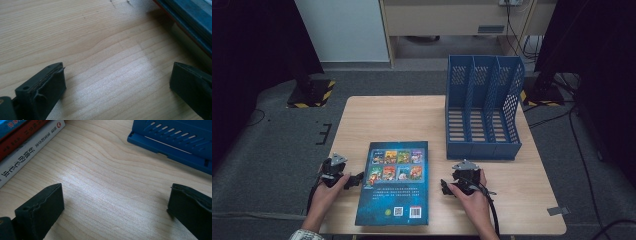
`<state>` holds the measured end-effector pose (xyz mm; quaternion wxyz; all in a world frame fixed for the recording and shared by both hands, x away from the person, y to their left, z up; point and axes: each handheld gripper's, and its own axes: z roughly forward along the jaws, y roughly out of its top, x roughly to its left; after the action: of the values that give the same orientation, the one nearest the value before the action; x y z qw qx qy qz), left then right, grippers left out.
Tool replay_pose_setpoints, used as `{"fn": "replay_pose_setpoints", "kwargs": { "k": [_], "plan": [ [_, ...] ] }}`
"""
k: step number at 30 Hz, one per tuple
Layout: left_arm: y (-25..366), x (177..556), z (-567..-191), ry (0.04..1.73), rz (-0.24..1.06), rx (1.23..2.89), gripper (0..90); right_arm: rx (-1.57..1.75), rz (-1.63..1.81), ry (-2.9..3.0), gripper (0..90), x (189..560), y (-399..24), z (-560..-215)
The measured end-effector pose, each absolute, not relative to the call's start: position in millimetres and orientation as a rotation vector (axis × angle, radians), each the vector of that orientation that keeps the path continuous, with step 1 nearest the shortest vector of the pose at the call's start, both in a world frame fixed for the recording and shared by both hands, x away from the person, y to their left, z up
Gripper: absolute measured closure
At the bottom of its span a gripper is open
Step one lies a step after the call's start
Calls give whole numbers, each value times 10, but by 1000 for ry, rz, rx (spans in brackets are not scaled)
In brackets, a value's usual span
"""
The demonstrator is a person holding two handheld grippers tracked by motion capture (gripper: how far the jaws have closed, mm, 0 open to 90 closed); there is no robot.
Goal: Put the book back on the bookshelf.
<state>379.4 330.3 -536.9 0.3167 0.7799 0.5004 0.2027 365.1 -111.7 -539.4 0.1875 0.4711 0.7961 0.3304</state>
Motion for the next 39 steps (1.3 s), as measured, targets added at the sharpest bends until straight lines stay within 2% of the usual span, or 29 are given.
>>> {"fn": "replay_pose_setpoints", "kwargs": {
  "k": [3, 6, 14, 23, 31, 39],
  "plan": [
    [3306, 3797, -5360, 1311, 522, 2060, 0, 1323, 933, 2241, 13, 3650, -1122, -5393],
    [3341, 3795, -5321, 1335, 497, 2029, 32, 1319, 961, 2247, 65, 3651, -1143, -5375],
    [3408, 3667, -5026, 1319, 457, 1927, 56, 1273, 1102, 2275, 73, 3534, -1124, -5164],
    [3103, 3468, -4946, 1186, 383, 2021, 48, 1146, 1331, 2364, 62, 3376, -926, -4955],
    [2845, 3478, -5007, 1098, 307, 2085, 39, 1047, 1378, 2472, 67, 3356, -641, -5055],
    [2829, 3489, -5057, 1095, 224, 2062, 25, 1062, 1395, 2520, 53, 3382, -481, -5165]
  ]
}}
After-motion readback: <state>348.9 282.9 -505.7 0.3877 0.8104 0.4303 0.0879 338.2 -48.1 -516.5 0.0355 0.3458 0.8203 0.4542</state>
